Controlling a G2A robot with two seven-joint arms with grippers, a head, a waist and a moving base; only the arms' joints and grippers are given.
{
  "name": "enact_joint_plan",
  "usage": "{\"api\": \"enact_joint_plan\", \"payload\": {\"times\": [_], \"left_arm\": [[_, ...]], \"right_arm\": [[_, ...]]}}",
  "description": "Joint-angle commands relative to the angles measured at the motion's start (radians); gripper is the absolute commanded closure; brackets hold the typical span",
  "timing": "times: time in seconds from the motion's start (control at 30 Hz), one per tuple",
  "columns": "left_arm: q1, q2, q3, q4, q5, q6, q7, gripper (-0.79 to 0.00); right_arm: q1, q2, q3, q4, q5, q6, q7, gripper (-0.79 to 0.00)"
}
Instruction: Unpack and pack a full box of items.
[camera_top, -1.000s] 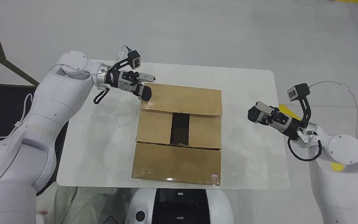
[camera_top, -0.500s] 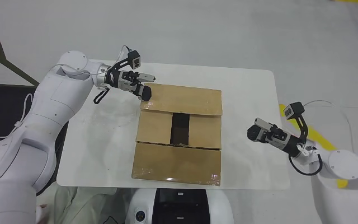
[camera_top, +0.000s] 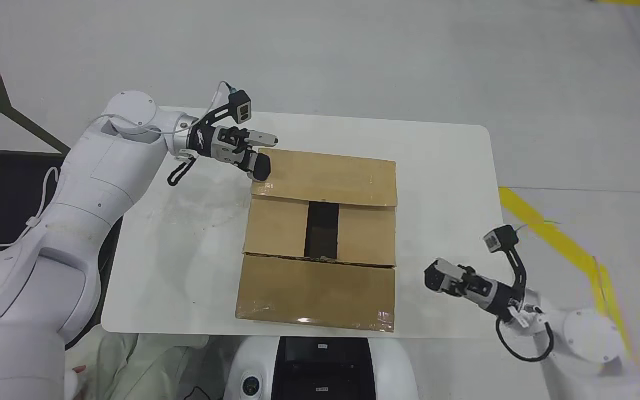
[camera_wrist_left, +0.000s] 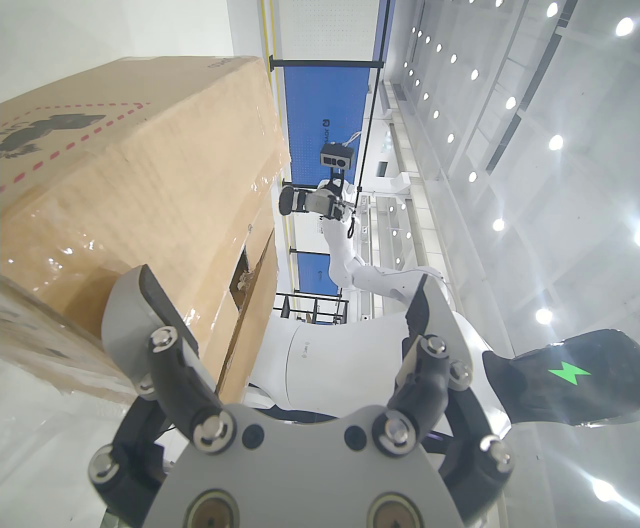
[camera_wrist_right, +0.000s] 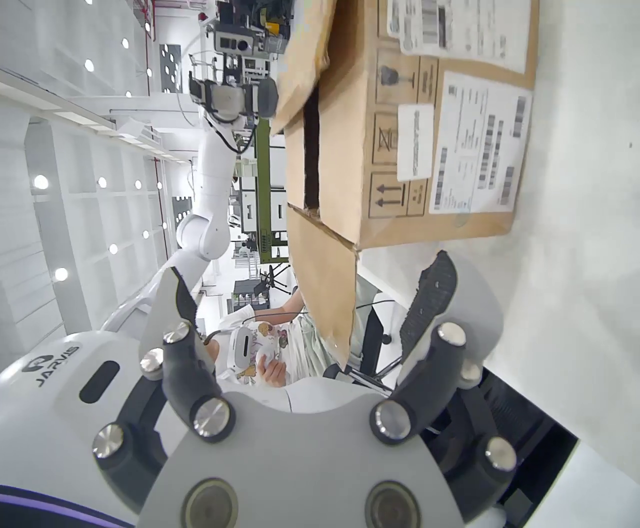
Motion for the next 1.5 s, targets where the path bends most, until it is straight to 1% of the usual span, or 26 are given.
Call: {"api": "enact_joint_plan", "payload": {"times": [0.0,0.33,0.5,0.63,0.8,1.0,1.23,1.47], "left_arm": [[0.000,0.000,0.000,0.000,0.000,0.000,0.000,-0.785],[0.000,0.000,0.000,0.000,0.000,0.000,0.000,-0.785],[0.000,0.000,0.000,0.000,0.000,0.000,0.000,-0.785],[0.000,0.000,0.000,0.000,0.000,0.000,0.000,-0.785],[0.000,0.000,0.000,0.000,0.000,0.000,0.000,-0.785],[0.000,0.000,0.000,0.000,0.000,0.000,0.000,-0.785],[0.000,0.000,0.000,0.000,0.000,0.000,0.000,-0.785],[0.000,0.000,0.000,0.000,0.000,0.000,0.000,-0.785]], "right_arm": [[-0.007,0.001,-0.024,0.003,-0.018,-0.003,0.007,-0.785],[0.003,0.002,-0.128,0.016,-0.077,-0.005,-0.013,-0.785],[0.008,0.002,-0.167,0.012,-0.049,0.016,-0.006,-0.785],[0.004,0.003,-0.178,-0.011,0.019,0.041,-0.008,-0.785],[-0.003,0.008,-0.168,-0.057,0.095,0.077,0.038,-0.785],[-0.002,0.012,-0.187,-0.113,0.077,0.060,0.024,-0.785],[0.044,0.010,-0.213,-0.120,0.131,0.052,-0.015,-0.785],[0.105,0.011,-0.212,-0.107,0.160,0.048,-0.043,-0.785]]}}
